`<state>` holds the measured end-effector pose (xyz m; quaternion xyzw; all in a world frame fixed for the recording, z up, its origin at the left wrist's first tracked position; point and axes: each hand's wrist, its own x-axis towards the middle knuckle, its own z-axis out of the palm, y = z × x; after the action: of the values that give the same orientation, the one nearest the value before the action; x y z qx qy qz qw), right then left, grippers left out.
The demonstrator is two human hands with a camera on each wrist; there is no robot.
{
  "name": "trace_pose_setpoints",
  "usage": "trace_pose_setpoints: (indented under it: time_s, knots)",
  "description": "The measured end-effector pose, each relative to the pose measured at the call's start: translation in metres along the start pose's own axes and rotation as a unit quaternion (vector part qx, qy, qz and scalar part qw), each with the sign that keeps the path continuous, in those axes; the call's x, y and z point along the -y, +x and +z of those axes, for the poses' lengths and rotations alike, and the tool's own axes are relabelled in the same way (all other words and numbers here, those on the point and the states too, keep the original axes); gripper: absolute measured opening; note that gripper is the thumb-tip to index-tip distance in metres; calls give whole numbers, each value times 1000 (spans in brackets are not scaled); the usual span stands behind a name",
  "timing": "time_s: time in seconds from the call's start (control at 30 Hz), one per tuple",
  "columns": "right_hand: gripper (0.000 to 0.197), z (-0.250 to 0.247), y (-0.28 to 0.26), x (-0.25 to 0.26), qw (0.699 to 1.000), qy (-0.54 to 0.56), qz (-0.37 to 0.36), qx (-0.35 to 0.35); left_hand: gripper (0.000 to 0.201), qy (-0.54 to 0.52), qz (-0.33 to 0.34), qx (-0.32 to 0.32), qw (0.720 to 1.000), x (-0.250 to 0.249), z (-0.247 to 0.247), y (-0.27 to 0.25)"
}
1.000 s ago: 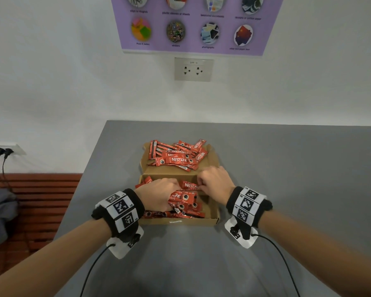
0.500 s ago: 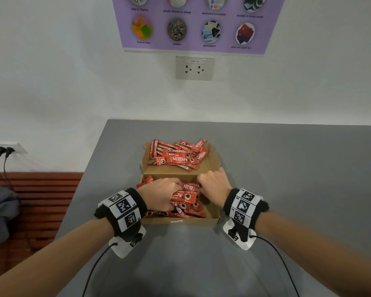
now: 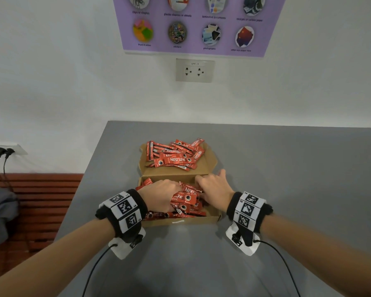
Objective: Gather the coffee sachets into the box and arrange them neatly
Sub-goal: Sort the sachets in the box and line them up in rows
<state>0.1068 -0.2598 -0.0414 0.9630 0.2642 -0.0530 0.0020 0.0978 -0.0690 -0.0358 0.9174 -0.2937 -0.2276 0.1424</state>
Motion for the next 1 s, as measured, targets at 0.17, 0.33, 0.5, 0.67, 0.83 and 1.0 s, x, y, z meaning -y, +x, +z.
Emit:
trace_pose_setpoints:
  time_s: [0.17,0.33,0.5,0.67,0.83,1.0]
  knots:
    - [11,-7,2,-2,999,11,-19,-38,43,24,19,-5,1000,2,0,-6]
    - [18,-7,5,0,997,-20,-56,-39,43,36,27,-8,999,-1,-2,-8]
    - [16,-11,10,-5,998,41,-51,-11,45,33,27,2,999,-1,-4,-6]
    - [14,-12,12,-9,996,86,-24,16,40,27,37,2,999,0,-3,-6]
    - [14,-8,8,-9,994,103,-27,-3,38,26,45,2,999,-1,-5,-5]
    - [5,-11,5,-8,995,51,-38,-73,38,26,50,0,998,-3,-6,-6]
